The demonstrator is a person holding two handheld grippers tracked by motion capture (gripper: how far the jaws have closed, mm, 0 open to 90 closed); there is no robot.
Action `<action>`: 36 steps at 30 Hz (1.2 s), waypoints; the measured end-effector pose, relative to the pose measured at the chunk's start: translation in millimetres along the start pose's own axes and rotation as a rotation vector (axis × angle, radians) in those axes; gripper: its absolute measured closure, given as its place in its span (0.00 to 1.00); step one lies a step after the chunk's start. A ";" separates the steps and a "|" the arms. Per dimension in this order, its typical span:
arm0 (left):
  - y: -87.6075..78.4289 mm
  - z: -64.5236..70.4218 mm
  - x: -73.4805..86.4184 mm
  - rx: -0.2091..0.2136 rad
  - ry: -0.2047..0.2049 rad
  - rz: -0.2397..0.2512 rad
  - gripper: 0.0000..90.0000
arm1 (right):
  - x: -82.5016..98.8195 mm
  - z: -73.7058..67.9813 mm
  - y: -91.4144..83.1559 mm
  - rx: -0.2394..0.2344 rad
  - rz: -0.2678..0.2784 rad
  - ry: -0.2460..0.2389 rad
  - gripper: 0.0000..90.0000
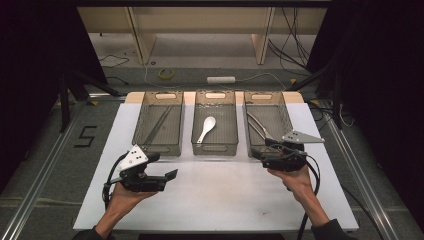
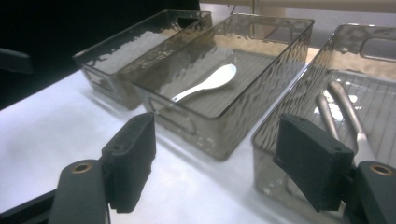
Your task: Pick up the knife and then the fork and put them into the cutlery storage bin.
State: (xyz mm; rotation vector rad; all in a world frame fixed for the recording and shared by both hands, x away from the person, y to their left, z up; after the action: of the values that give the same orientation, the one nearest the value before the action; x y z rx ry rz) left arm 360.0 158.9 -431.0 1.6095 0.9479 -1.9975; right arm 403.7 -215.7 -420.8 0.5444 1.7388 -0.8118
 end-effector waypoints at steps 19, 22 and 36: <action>-2.7 2.4 -0.1 0.020 -0.014 0.011 0.17 | 37.5 -32.8 -41.6 -0.035 0.025 -0.030 0.31; -3.2 2.4 0.5 0.021 -0.018 0.011 0.17 | 40.5 -34.0 -43.5 -0.028 0.031 -0.028 0.30; -2.4 3.7 0.7 0.030 -0.024 0.016 0.17 | 42.8 -33.4 -44.9 -0.015 0.030 -0.033 0.28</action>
State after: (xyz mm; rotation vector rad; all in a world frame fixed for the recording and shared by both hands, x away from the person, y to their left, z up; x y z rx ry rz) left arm 355.7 157.9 -430.7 1.6003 0.8970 -2.0252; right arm 337.6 -221.9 -444.3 0.5434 1.7015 -0.7817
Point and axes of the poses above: each handheld gripper's, and its own axes: y roughly forward along the jaws, x roughly out of its underside, z roughly to its right, the point moved 4 cm from there along y, roughly forward along the jaws, and after that the axes turned 11 degrees about z, right-handed, at the moved point
